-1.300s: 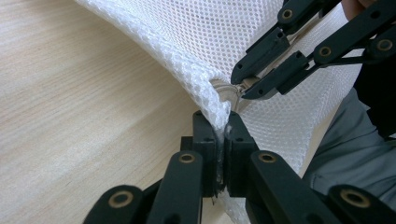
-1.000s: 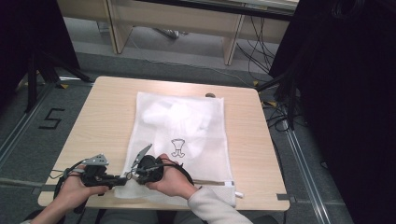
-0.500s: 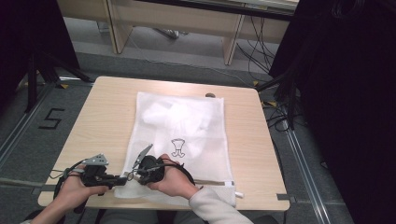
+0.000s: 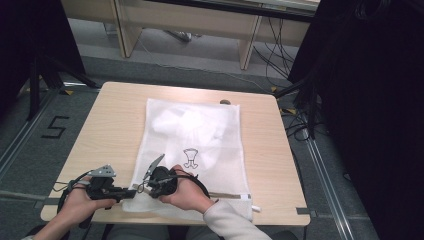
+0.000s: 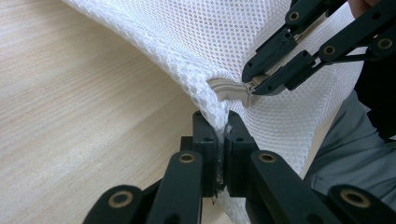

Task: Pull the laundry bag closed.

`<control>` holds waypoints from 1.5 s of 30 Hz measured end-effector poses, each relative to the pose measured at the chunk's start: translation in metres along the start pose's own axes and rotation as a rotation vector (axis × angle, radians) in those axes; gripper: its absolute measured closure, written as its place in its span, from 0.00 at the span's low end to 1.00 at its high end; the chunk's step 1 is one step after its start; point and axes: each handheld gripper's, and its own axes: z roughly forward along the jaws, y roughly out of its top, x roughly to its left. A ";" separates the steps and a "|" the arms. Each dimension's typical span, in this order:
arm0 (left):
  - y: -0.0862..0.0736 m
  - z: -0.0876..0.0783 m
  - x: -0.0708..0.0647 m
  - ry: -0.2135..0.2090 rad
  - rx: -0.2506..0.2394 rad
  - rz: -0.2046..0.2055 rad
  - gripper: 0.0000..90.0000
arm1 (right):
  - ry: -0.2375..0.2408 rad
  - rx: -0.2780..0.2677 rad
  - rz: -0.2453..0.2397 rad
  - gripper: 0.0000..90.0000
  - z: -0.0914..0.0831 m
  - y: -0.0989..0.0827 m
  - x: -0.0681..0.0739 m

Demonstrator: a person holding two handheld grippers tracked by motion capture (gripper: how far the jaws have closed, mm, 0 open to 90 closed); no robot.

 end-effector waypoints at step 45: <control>0.000 -0.001 0.002 0.000 0.006 0.008 0.95 | 0.003 0.033 0.017 0.91 -0.005 -0.007 -0.003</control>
